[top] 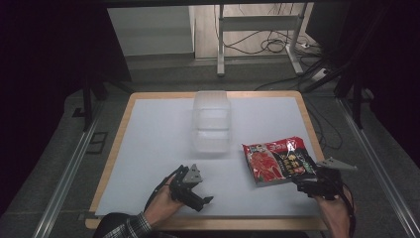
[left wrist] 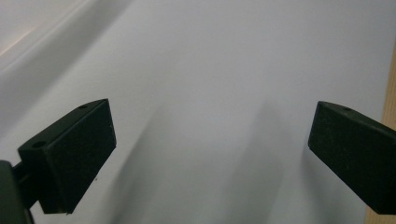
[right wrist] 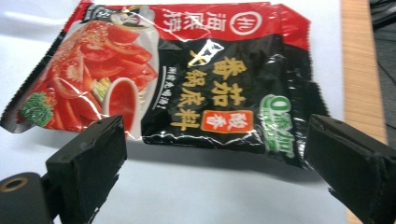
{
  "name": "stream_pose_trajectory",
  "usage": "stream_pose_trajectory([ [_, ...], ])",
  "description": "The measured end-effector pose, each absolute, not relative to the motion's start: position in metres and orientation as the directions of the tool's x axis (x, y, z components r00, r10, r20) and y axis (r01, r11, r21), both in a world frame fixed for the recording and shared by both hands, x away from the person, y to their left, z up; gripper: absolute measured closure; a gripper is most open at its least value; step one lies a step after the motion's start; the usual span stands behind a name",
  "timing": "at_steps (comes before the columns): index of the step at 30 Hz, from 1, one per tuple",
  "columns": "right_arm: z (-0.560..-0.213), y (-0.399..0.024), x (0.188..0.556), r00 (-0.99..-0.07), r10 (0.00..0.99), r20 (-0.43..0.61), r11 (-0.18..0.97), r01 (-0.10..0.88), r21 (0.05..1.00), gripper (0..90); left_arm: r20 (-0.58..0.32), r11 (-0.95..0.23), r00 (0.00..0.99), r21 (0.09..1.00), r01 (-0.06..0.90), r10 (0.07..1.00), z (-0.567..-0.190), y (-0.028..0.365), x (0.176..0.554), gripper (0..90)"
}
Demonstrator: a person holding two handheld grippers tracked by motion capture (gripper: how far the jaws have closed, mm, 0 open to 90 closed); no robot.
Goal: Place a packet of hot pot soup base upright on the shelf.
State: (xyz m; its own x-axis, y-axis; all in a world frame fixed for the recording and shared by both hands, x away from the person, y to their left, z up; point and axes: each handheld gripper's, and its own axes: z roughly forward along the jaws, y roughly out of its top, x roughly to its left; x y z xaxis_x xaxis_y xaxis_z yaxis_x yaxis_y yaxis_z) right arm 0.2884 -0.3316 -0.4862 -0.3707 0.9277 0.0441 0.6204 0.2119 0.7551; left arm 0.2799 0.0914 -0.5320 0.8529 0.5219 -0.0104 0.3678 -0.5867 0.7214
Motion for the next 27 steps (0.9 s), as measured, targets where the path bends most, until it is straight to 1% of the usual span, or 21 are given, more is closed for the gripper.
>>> stream_pose_trajectory([
  [2,-0.486,-0.331,0.289,-0.378,0.924,0.052,0.208,0.613,0.762,5.6,-0.010,-0.591,0.853,0.717,0.370,0.522,-0.531,0.092,0.281,0.5],
  [5,-0.485,-0.330,0.287,-0.392,0.919,0.044,0.214,0.589,0.780,5.4,-0.056,-0.558,0.851,0.732,0.391,0.523,-0.530,0.092,0.284,0.3],
  [8,-0.484,-0.330,0.285,-0.403,0.915,0.034,0.223,0.572,0.790,5.4,-0.060,-0.552,0.853,0.738,0.387,0.518,-0.527,0.089,0.285,1.3],
  [11,-0.486,-0.330,0.285,-0.405,0.914,0.025,0.231,0.571,0.788,5.4,-0.042,-0.570,0.860,0.732,0.373,0.508,-0.527,0.087,0.286,2.2],
  [15,-0.486,-0.331,0.285,-0.406,0.914,0.019,0.236,0.568,0.789,5.4,-0.036,-0.586,0.870,0.726,0.361,0.491,-0.529,0.082,0.287,8.8],
  [16,-0.486,-0.331,0.285,-0.406,0.914,0.019,0.236,0.568,0.789,5.4,-0.040,-0.583,0.871,0.728,0.361,0.489,-0.529,0.081,0.287,8.8],
  [17,-0.486,-0.332,0.285,-0.402,0.915,0.020,0.232,0.565,0.792,5.3,-0.030,-0.589,0.876,0.729,0.349,0.481,-0.529,0.079,0.288,11.1],
  [20,-0.486,-0.334,0.285,-0.400,0.917,0.019,0.228,0.562,0.795,5.3,-0.023,-0.589,0.879,0.734,0.338,0.476,-0.528,0.078,0.288,14.0],
  [21,-0.486,-0.334,0.285,-0.400,0.917,0.019,0.228,0.562,0.795,5.3,-0.029,-0.581,0.879,0.740,0.339,0.475,-0.528,0.077,0.289,14.0],
  [23,-0.486,-0.334,0.285,-0.399,0.917,0.019,0.228,0.561,0.796,5.1,-0.045,-0.566,0.883,0.751,0.339,0.468,-0.526,0.076,0.292,17.0],
  [27,-0.487,-0.334,0.286,-0.402,0.916,0.006,0.241,0.561,0.792,4.9,-0.066,-0.550,0.885,0.761,0.344,0.462,-0.524,0.073,0.296,25.0],
])
